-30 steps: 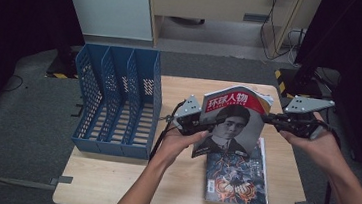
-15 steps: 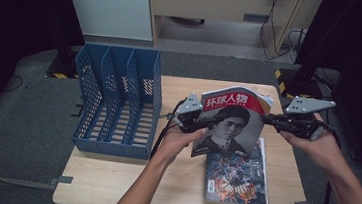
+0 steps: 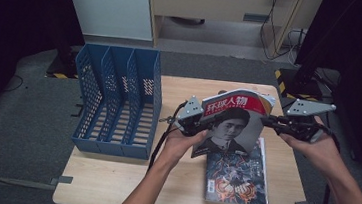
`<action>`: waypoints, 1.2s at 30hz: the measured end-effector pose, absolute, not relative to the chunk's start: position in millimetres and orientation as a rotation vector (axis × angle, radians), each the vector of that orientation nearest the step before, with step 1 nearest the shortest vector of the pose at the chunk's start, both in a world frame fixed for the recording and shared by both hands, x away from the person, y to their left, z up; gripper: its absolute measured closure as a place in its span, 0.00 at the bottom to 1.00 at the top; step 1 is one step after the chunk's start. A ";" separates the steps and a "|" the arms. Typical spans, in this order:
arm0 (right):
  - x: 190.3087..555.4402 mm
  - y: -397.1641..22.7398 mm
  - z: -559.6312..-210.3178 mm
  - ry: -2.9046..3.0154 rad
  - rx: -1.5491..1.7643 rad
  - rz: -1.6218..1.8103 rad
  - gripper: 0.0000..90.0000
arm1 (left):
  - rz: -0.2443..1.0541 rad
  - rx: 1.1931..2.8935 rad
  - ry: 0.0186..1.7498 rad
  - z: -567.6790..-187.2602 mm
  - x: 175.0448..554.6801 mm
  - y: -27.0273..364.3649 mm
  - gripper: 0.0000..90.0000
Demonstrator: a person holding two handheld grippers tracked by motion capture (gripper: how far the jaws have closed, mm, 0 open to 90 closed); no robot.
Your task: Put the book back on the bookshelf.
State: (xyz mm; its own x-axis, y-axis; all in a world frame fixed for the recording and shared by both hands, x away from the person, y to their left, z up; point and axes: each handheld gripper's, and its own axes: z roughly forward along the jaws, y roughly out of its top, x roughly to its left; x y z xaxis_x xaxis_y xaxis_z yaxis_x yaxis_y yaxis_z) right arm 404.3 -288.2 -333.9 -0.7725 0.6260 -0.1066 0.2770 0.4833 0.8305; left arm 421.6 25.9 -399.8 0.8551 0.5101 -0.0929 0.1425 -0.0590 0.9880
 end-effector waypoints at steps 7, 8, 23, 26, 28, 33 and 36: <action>410.7 -293.4 -364.7 2.331 0.875 1.189 0.72 | 0.338 1.624 0.494 -400.0 417.1 25.1 0.96; 411.8 -293.6 -368.6 2.335 0.887 1.179 0.70 | 0.337 1.624 0.493 -400.2 417.1 25.4 0.96; 413.9 -291.9 -381.0 2.349 0.940 1.119 0.48 | 0.339 1.622 0.490 -401.0 414.4 21.3 0.96; 412.0 -291.1 -389.1 2.345 0.956 1.069 0.38 | 0.346 1.620 0.497 -400.7 413.3 21.5 0.96; 410.1 -291.0 -395.8 2.352 0.972 1.053 0.35 | 0.347 1.618 0.500 -400.3 412.7 21.8 0.96; 404.9 -288.4 -413.6 2.371 1.016 1.034 0.30 | 0.343 1.611 0.502 -398.1 410.2 22.1 0.96; 398.8 -284.1 -427.6 2.373 1.037 1.047 0.29 | 0.338 1.601 0.492 -394.9 408.1 21.7 0.96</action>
